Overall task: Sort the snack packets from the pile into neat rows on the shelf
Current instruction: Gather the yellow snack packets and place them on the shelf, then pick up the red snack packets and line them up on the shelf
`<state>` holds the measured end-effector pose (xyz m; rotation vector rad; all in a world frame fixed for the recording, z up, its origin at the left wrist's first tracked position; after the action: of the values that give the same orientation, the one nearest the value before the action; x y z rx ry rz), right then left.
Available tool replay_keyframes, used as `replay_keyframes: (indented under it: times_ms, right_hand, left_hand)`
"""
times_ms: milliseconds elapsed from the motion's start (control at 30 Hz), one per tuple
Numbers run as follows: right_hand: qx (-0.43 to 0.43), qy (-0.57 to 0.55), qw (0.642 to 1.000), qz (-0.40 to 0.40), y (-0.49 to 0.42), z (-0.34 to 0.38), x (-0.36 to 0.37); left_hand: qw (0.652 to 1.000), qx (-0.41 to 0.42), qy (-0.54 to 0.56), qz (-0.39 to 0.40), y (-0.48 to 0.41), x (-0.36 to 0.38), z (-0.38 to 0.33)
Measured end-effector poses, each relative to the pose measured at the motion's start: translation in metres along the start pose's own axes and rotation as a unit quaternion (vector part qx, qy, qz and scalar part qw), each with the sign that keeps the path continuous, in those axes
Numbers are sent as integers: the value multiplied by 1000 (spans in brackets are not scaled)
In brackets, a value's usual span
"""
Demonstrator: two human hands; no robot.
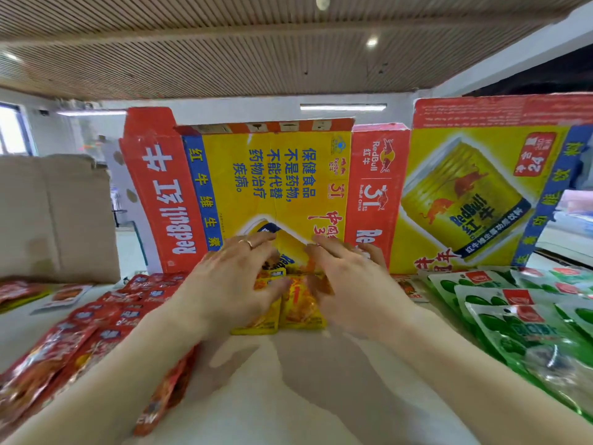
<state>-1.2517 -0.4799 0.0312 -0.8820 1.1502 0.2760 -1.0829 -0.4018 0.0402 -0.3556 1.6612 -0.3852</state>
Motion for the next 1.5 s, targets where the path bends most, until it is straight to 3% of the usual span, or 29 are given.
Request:
replay_keyframes:
  times_ms: [167, 533, 967, 1500]
  right_hand:
    - [-52, 15, 997, -46, 33, 4, -21]
    - [-118, -127, 972, -161, 96, 46, -14]
    - [-199, -182, 950, -157, 132, 177, -14]
    - [-286, -243, 923, -87, 199, 442, 14]
  left_hand:
    - [991, 55, -25, -122, 38, -13, -42]
    - [975, -68, -169, -131, 142, -37, -70]
    - [956, -153, -205, -143, 277, -100, -36]
    - [924, -251, -251, -145, 507, -205, 70]
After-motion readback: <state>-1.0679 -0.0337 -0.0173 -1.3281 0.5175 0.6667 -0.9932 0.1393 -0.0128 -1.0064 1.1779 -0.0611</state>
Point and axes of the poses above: each hand's wrist, its own y-axis away from the middle knuckle, its own x-axis out of the palm, z = x × y, the point moved 1 cm from there along -y, towards the middle knuckle, and after that the axes turned 3 degrees about x, right-handed, at the moved point
